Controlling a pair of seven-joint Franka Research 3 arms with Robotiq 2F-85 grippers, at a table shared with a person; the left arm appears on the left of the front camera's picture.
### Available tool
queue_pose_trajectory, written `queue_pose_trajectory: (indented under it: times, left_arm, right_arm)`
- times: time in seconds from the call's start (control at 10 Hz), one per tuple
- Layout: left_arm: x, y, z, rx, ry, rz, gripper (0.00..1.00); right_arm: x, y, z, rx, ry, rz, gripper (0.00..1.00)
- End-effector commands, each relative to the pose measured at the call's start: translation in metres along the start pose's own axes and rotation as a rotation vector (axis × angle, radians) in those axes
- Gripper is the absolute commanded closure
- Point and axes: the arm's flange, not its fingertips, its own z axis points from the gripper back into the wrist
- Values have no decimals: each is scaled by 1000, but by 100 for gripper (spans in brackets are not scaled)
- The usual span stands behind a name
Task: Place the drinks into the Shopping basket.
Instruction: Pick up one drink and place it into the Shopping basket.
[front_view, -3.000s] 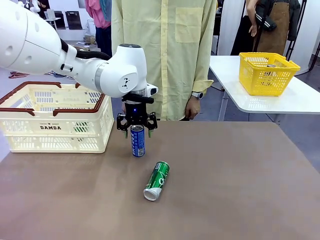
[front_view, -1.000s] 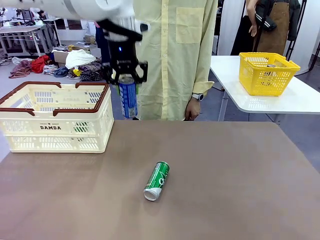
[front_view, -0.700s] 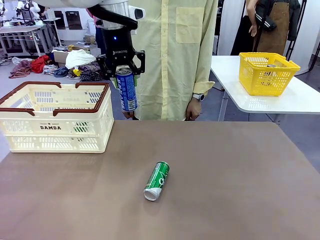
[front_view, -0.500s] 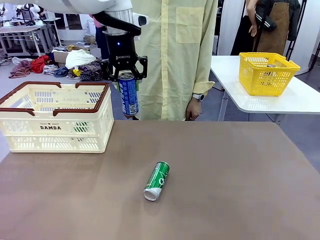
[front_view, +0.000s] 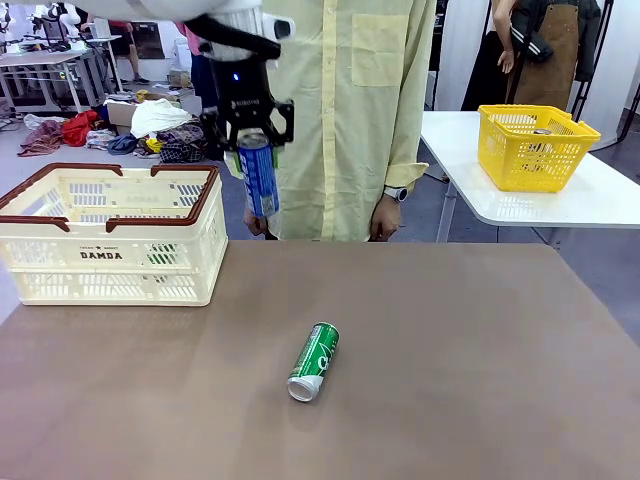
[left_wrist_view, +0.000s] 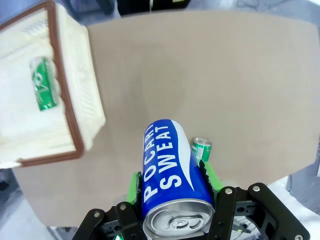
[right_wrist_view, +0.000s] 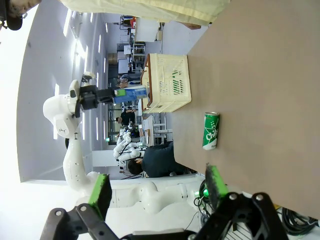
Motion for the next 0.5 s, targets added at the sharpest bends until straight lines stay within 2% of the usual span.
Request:
queue_pose_trajectory:
  times: [0.0,0.2,0.4]
  left_arm:
    - [33,46,46,-19,-36,-66,100]
    - [61,114,94,-114,-66,-108,100]
    - [75,194,111,-188,-83,-73,100]
  right_arm:
    - [2,6,0,22,-10,-15,0]
    - [2,6,0,22,-10,-15,0]
    - [2,6,0,22,-10,-15,0]
